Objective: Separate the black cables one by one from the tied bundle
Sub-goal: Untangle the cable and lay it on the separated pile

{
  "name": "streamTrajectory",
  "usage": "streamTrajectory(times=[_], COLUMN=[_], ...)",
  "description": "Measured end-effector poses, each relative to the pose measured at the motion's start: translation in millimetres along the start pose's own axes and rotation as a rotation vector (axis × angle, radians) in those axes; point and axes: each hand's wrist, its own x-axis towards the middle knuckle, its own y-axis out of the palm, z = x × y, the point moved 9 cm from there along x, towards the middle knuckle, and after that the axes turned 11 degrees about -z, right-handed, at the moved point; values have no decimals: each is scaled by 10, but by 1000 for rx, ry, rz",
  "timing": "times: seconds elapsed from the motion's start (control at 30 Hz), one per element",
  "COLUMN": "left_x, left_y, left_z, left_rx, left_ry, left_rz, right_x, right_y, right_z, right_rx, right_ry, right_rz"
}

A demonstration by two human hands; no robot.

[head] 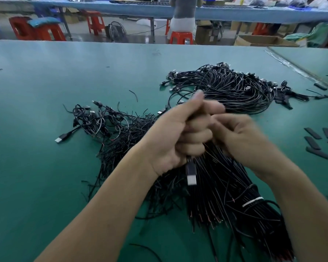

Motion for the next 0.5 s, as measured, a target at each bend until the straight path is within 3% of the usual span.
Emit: streamTrajectory(times=[0.1, 0.17, 0.33, 0.5], left_x=[106, 115, 45, 57], left_y=[-320, -502, -556, -318], left_z=[-101, -129, -210, -19], left_rx=[-288, -313, 324, 734], left_ry=[102, 196, 437, 314], left_rz=[-228, -343, -506, -320], right_x=[-81, -130, -136, -56], right_y=[263, 353, 239, -96], right_z=[-128, -120, 72, 301], right_rx=[-276, -386, -504, -358], right_ry=[30, 2, -107, -221], right_rz=[192, 250, 244, 53])
